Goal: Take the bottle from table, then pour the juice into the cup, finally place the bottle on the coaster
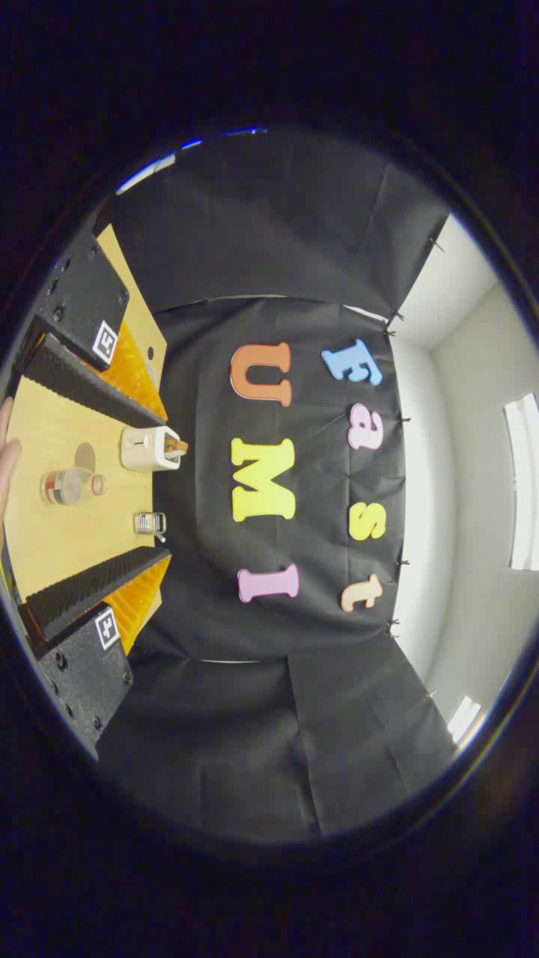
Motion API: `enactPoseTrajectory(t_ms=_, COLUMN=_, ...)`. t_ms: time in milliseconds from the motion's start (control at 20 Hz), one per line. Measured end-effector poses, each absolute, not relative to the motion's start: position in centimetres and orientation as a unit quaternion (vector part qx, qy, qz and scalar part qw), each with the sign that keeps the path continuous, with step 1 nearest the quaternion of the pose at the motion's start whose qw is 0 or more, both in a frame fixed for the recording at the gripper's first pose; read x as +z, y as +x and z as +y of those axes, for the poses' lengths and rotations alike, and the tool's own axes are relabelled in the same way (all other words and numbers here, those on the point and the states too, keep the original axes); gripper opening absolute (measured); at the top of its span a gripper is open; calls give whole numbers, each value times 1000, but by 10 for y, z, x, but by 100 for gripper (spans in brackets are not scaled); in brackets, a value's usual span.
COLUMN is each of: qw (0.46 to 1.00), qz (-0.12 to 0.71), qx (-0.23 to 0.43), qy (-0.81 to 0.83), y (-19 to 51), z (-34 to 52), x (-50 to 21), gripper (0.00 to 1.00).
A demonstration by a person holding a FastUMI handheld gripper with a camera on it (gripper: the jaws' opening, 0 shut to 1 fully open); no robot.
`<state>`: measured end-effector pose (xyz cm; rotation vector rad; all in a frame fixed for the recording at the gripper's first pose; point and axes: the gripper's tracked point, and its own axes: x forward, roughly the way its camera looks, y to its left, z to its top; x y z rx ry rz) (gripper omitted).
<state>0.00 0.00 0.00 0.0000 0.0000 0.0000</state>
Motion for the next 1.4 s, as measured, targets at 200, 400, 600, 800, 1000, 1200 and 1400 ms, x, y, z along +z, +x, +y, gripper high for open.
enactPoseTrajectory(t_ms=200, qw=1000, qz=-18, qx=7, qy=-7, y=-5, z=-2, x=6, gripper=100)
enactPoseTrajectory(t_ms=400, qw=1000, qz=-19, qx=6, qy=-7, y=-9, z=-3, x=7, gripper=100)
enactPoseTrajectory(t_ms=600, qw=1000, qz=-14, qx=3, qy=-9, y=-11, z=-2, x=4, gripper=100)
enactPoseTrajectory(t_ms=800, qw=1000, qz=-19, qx=8, qy=-19, y=-12, z=4, x=6, gripper=100)
enactPoseTrajectory(t_ms=1000, qw=999, qz=-22, qx=12, qy=-21, y=-15, z=6, x=7, gripper=100)
enactPoseTrajectory(t_ms=1200, qw=999, qz=-21, qx=13, qy=-21, y=-9, z=7, x=9, gripper=100)
enactPoseTrajectory(t_ms=1400, qw=1000, qz=-20, qx=14, qy=-20, y=-1, z=7, x=7, gripper=100)
